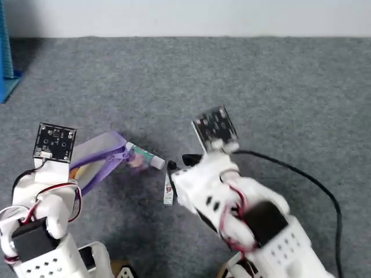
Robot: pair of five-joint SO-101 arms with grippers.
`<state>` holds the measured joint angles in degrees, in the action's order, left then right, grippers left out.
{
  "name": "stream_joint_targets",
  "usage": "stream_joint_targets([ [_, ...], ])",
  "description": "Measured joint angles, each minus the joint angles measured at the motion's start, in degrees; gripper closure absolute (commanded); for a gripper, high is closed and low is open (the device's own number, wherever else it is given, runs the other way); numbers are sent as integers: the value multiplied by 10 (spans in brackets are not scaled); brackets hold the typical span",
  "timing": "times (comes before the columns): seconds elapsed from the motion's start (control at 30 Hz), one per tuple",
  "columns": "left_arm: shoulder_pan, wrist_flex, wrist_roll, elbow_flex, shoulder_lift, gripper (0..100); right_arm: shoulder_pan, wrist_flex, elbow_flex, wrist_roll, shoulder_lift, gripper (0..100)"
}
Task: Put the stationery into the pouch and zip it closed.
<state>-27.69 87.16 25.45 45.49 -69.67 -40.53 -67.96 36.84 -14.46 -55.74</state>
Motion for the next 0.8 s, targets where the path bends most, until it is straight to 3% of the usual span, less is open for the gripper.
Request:
stream_joint_targets([
  [0.3,-1,4,-1,0,0,988,20,0,-3,0,93,737],
  [0.57,0,4,-4,0,0,988,54,0,-3,-2,171,731],
  [0.8,0,25,-7,-1,0,988,55,44,-3,-51,300,731],
])
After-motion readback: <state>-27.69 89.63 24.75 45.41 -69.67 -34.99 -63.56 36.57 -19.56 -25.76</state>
